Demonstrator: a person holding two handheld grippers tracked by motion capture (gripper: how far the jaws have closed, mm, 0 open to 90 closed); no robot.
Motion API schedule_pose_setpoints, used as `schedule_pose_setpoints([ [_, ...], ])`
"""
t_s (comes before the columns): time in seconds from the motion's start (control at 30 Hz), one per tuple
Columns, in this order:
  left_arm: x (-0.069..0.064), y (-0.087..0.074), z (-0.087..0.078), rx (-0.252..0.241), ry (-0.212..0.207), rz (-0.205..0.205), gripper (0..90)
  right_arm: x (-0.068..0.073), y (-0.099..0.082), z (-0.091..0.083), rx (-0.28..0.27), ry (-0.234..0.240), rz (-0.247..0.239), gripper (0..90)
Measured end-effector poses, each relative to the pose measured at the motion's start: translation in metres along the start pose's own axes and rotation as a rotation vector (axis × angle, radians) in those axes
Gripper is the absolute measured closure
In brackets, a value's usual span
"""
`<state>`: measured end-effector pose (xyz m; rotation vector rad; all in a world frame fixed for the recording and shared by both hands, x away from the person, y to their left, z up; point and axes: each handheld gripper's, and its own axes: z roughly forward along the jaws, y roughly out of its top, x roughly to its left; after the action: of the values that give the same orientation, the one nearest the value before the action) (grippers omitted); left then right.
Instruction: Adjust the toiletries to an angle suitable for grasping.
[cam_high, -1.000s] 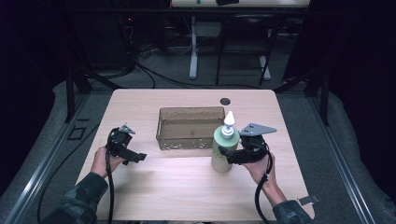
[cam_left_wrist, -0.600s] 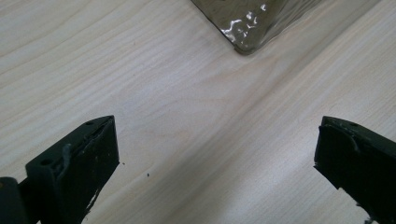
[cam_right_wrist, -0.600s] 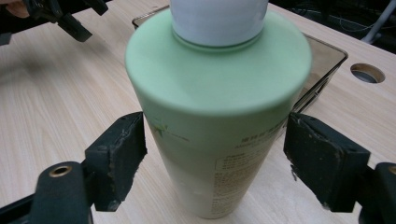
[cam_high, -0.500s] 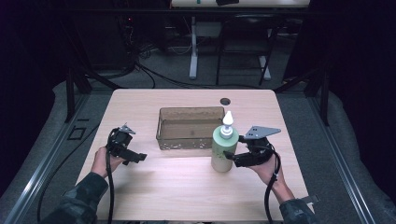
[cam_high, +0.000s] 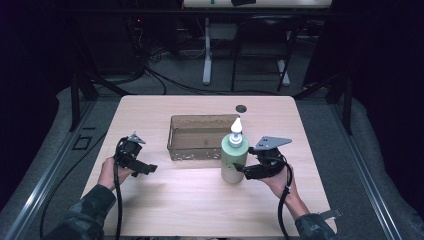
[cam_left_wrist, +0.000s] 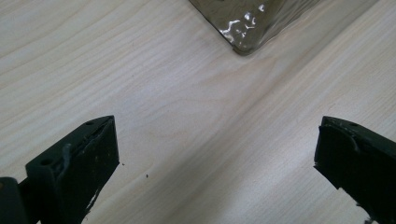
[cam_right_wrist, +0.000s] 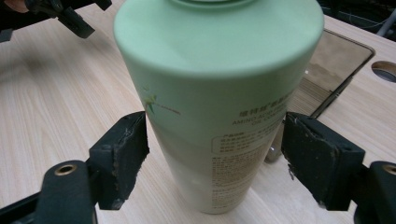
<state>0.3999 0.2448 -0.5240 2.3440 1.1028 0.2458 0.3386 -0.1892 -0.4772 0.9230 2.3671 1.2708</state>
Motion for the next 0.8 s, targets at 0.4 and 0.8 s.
schedule_pose_setpoints([
  [0.4, -0.002, 0.001, -0.001, -0.013, -0.005, 0.002, 0.0, 0.008, 0.001, 0.018, 0.009, 0.038, -0.007, 23.2],
  [0.8, -0.002, 0.001, -0.002, -0.021, -0.011, 0.001, 0.0, 0.021, 0.003, 0.036, 0.029, 0.069, -0.036, 27.5],
])
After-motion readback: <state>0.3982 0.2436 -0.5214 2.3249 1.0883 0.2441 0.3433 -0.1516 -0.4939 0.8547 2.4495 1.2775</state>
